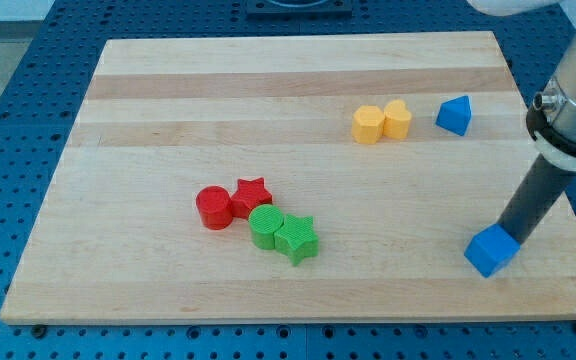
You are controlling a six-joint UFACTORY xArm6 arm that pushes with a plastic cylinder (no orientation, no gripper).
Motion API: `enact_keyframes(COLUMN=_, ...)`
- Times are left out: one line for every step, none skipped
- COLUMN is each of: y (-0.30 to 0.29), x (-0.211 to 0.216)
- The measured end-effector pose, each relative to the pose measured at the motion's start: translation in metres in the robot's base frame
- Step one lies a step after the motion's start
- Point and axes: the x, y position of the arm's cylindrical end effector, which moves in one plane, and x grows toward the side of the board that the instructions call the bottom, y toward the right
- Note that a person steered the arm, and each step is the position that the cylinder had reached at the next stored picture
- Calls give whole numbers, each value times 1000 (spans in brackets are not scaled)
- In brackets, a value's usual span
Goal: Place the arm above the blue triangle
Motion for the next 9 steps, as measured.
enact_keyframes(y=13, x=-37)
enact_keyframes(y=40, x=-101)
enact_keyframes(y=69, x=-158)
enact_keyframes(y=82, x=-197)
enact_keyframes(y=63, x=-244)
enact_keyframes(y=6, x=-277)
enact_keyframes(y=-62, x=-280)
enact_keyframes(y=-85, x=-277)
enact_keyframes(y=-56, x=-277)
